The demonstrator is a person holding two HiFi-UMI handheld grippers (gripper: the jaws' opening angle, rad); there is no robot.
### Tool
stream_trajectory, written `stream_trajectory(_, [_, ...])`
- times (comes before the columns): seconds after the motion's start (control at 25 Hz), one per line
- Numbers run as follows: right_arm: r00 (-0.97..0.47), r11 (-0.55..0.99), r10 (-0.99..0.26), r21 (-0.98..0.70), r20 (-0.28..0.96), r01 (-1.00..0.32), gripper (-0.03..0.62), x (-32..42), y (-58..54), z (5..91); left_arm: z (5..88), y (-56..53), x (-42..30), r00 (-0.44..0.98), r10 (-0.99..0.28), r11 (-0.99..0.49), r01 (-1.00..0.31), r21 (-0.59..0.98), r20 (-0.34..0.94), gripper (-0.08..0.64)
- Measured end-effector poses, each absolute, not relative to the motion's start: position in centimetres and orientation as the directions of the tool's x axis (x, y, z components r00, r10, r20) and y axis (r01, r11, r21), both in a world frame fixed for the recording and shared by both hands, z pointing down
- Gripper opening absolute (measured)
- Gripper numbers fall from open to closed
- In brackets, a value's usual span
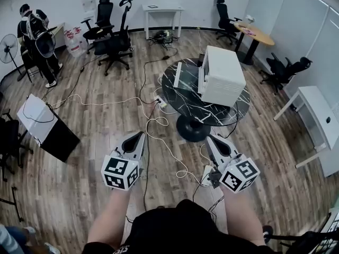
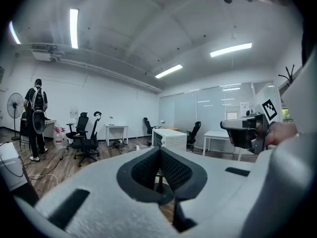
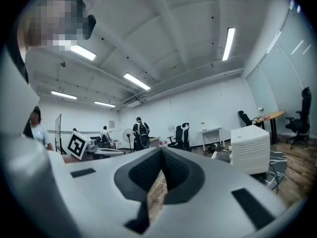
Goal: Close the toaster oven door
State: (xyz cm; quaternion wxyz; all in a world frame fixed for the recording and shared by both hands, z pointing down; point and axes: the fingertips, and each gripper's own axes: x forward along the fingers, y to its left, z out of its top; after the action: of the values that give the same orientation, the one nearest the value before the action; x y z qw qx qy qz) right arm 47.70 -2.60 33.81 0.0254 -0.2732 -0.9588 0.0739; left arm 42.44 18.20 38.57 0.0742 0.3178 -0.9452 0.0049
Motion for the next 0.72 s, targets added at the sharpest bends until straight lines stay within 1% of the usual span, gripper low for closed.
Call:
stream_trajectory(0.12, [-0.834,0.822,0.551,-0.178,0.004,0.542,0.005,47.0,-1.1,34.1,39.2,19.0,41.5,-0.788,-0.598,0.800,-0.597,0.055,0.144,0.009])
stream_trajectory(0.24, [-0.820,0.811,0.573,-0.159,0.022,0.563,0.005,46.0,-0.3,34.7,39.7,19.2,40.0,-0.788,-0.600,0.800,-0.597,0.068,0.141,0.008])
stream_trajectory(0.36, [-0.813,0.807,0.581,-0.159,0.032,0.570,0.005,43.6,-0.5,35.6,40.2,18.8,37.7,-0.786,-0.601,0.798,-0.599,0.065,0.142,0.009])
stream_trajectory(0.56, [-0.802,0.794,0.596,-0.176,0.036,0.582,0.006,37.2,-1.1,37.2,41.8,18.2,32.1,-0.792,-0.589,0.807,-0.586,0.070,0.160,0.009])
stream_trajectory(0.72, [-0.775,0.768,0.631,-0.175,0.041,0.616,0.005,30.4,-0.5,37.3,41.7,18.3,25.9,-0.805,-0.569,0.821,-0.566,0.070,0.168,0.009])
